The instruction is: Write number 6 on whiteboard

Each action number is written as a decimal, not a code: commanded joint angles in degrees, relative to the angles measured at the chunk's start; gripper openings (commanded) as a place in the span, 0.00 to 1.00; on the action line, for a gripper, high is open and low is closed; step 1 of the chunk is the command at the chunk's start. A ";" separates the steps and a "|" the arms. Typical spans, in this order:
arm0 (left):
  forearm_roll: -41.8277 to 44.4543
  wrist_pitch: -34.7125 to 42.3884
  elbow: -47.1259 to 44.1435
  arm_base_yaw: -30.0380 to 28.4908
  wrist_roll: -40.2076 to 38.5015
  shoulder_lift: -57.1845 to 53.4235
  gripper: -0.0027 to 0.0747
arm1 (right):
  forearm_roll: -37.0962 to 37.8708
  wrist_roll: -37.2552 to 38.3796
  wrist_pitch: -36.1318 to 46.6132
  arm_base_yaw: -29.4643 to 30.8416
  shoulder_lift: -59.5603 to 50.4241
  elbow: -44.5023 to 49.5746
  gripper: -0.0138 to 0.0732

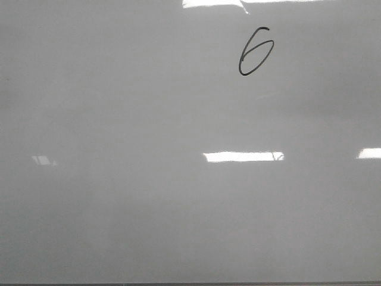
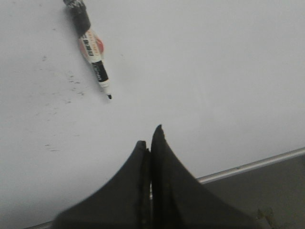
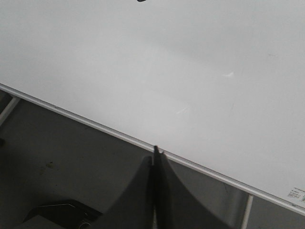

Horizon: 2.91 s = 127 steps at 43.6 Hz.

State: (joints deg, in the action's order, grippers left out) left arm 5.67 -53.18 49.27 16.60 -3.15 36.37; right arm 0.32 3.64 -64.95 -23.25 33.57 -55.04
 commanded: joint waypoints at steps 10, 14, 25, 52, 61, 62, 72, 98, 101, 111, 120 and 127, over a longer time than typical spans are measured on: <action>-9.82 26.31 -14.71 -9.91 11.26 -13.79 0.01 | 0.82 0.00 3.88 0.41 0.19 -1.15 0.08; -9.82 32.89 -21.64 -11.60 11.35 -18.76 0.01 | 0.82 0.00 3.88 0.41 0.19 -1.15 0.08; -9.05 49.04 -40.10 -14.36 11.35 -30.37 0.01 | 0.82 0.00 3.88 0.41 0.19 -1.15 0.08; -5.06 51.78 -49.81 -16.84 3.15 -37.57 0.01 | 0.82 0.00 3.75 0.41 0.19 -1.15 0.08; -5.06 51.68 -49.81 -16.84 3.15 -37.57 0.01 | 0.82 0.00 3.75 0.41 0.19 -1.15 0.08; -5.06 51.68 -49.81 -16.84 3.15 -37.57 0.01 | 0.82 0.00 3.75 0.41 0.19 -1.15 0.08; -5.06 51.68 -49.81 -16.84 3.15 -37.57 0.01 | 0.82 0.00 3.75 0.41 0.19 -1.15 0.08; -5.06 51.68 -49.81 -16.84 3.15 -37.47 0.01 | 1.15 -0.40 4.63 1.26 -1.14 -0.07 0.08; -5.06 51.68 -49.81 -16.84 3.15 -37.47 0.01 | 1.86 -0.90 8.76 4.72 -3.56 2.72 0.08; -5.06 51.68 -49.81 -16.84 3.15 -37.47 0.01 | 1.97 -0.90 34.55 16.76 -16.65 21.11 0.08; -5.06 51.68 -49.81 -16.84 3.15 -37.47 0.01 | 1.92 -0.90 50.40 19.85 -27.76 37.95 0.08; -5.06 51.68 -49.81 -16.84 3.15 -37.47 0.01 | 1.87 -0.90 59.08 21.66 -33.39 48.06 0.08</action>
State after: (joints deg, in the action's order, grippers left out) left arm 0.65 -5.86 -0.22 -0.29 0.63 -0.20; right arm 1.58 3.34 -15.73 -2.67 1.63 -8.94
